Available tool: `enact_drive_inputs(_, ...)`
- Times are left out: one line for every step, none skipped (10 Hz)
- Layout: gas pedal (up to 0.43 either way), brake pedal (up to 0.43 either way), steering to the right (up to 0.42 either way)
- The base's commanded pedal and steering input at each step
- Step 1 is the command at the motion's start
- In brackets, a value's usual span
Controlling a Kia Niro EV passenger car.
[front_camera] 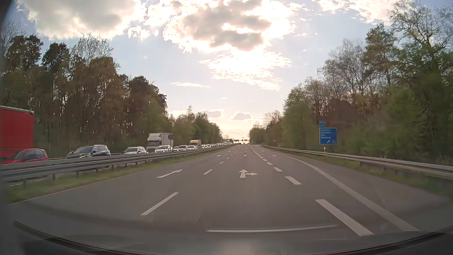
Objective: Follow the waypoints while adhering to traffic rules and regulations
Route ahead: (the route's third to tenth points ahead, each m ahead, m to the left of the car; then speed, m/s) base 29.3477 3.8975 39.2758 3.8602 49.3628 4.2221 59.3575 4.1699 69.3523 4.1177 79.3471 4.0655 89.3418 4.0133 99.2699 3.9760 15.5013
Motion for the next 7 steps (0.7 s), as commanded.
enact_drive_inputs(0.047, 0.0, -0.002)
enact_drive_inputs(0.047, 0.0, -0.002)
enact_drive_inputs(0.047, 0.0, -0.002)
enact_drive_inputs(0.047, 0.0, -0.002)
enact_drive_inputs(0.047, 0.0, -0.002)
enact_drive_inputs(0.047, 0.0, -0.002)
enact_drive_inputs(0.047, 0.0, -0.002)
